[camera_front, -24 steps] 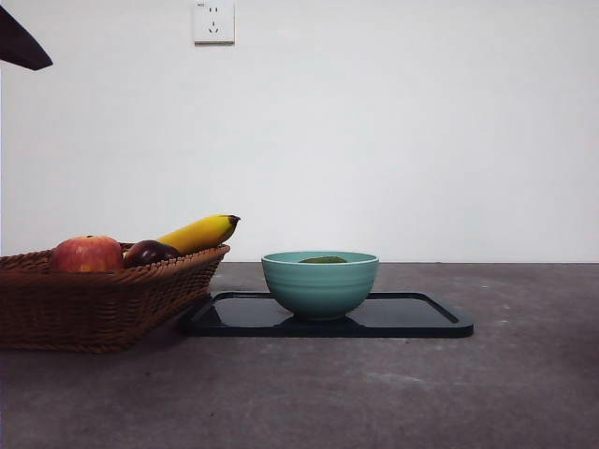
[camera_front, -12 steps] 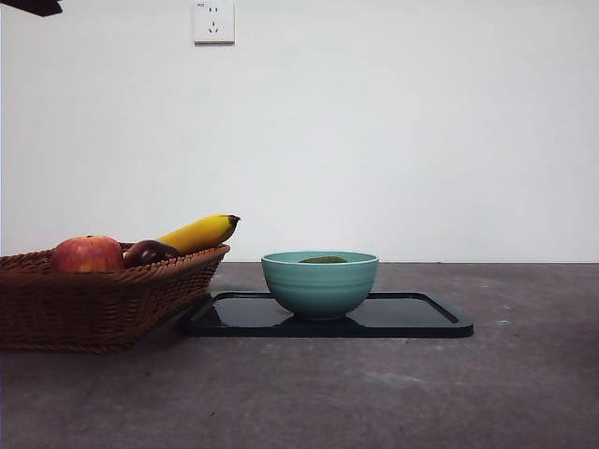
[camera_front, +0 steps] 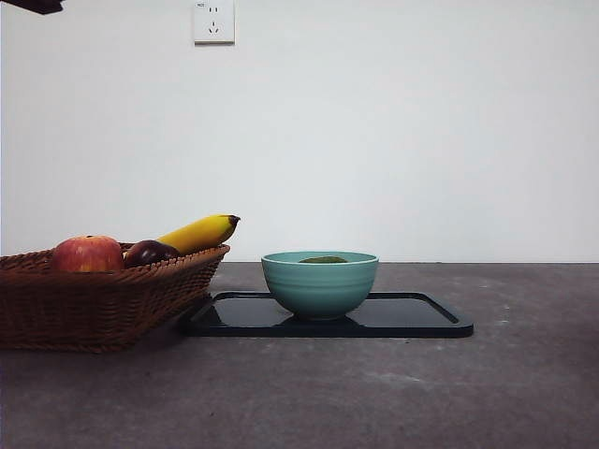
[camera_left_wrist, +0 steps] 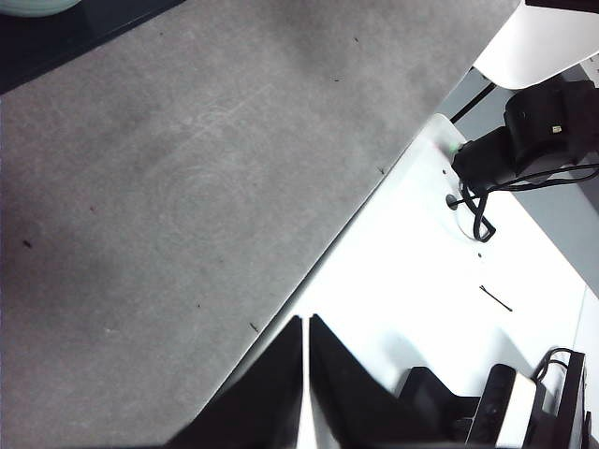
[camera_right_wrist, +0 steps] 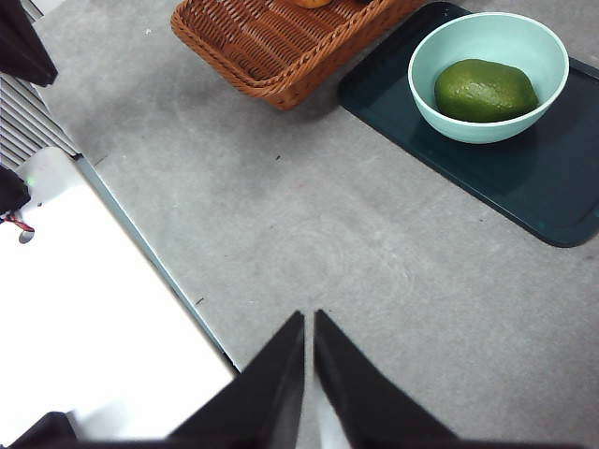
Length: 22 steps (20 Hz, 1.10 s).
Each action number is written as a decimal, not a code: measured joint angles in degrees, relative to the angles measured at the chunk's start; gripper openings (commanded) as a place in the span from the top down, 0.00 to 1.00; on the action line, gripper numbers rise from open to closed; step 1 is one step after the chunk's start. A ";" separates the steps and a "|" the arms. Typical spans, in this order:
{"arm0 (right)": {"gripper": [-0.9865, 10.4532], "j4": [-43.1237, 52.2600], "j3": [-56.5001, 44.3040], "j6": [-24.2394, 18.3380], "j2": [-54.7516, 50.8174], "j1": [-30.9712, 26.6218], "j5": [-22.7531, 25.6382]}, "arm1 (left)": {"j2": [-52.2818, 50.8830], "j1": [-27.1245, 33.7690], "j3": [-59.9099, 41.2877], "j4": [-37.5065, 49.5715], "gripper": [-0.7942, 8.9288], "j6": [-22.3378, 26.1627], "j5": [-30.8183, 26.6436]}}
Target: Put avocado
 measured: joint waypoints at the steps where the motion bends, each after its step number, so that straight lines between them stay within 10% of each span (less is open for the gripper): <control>1: 0.91 0.00 0.00 -0.02 0.00 0.00 0.00 | 0.00 0.00 0.00 0.00 0.91 0.00 0.00; 6: 0.91 0.02 0.00 0.00 0.00 0.00 0.00 | -3.06 3.32 -0.09 7.74 0.91 3.10 -3.15; 14: 0.91 0.02 0.00 -0.02 0.00 0.00 0.00 | -22.97 21.53 -13.86 47.43 0.91 5.97 -29.88; 22: 0.91 0.02 0.00 -0.02 0.00 0.00 0.00 | -39.08 25.75 -38.60 51.41 0.91 6.01 -38.62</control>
